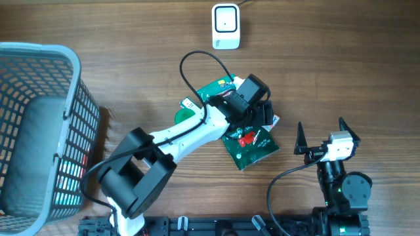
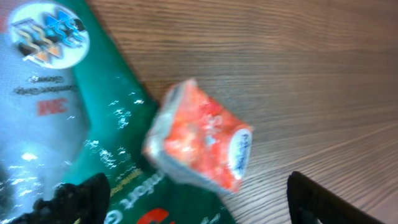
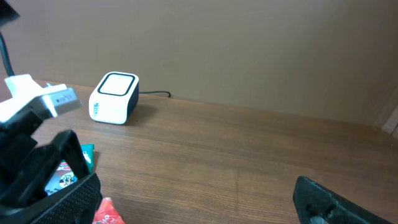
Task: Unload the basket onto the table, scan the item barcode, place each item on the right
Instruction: 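Place the red-orange box on the table right of the green bag, then grasp the light-green tissue pack in the basket with the left gripper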
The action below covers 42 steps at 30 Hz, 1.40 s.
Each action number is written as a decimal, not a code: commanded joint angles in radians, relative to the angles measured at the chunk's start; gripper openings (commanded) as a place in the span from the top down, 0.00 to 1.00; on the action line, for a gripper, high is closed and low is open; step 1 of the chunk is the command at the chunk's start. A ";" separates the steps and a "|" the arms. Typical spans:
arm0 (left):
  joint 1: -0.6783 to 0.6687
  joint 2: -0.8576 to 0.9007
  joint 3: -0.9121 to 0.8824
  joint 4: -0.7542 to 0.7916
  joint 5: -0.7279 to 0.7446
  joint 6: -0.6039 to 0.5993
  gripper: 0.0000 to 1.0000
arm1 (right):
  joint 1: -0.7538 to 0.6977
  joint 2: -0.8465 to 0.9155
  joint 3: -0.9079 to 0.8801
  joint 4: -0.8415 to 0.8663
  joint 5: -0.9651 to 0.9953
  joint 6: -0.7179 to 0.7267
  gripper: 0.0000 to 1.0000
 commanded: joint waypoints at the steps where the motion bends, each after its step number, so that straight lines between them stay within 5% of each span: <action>1: 0.061 -0.109 0.109 -0.128 -0.123 0.084 0.09 | 0.001 -0.006 -0.005 0.003 0.007 -0.008 0.00; 5: 0.163 -0.323 0.289 -0.365 -0.467 0.127 0.00 | 0.001 -0.006 -0.005 0.003 0.007 -0.009 0.00; 8: 0.237 -0.531 0.301 -0.386 -0.733 0.107 0.00 | 0.001 -0.006 -0.005 0.003 0.007 -0.008 0.00; 11: 0.391 -0.716 0.301 -0.404 -0.845 0.011 0.00 | 0.001 -0.006 -0.005 0.003 0.007 -0.008 0.01; 15: 0.885 -0.838 0.301 -0.664 -0.668 -0.271 0.00 | 0.001 -0.006 -0.005 0.003 0.007 -0.008 0.00; 19: 1.338 -0.737 0.301 -0.843 -0.391 -0.274 0.00 | 0.001 -0.006 -0.005 0.003 0.007 -0.009 0.00; 22: 1.505 -0.591 0.301 -0.931 -0.285 -0.270 0.00 | 0.001 -0.006 -0.005 0.003 0.007 -0.008 0.00; 32: 1.501 -0.050 0.281 -1.166 -0.324 -0.270 0.00 | 0.001 -0.006 -0.005 0.003 0.007 -0.008 0.00; 42: 1.501 0.011 -0.044 -0.927 -0.385 -0.270 0.00 | 0.001 -0.006 -0.005 0.004 0.007 -0.009 0.00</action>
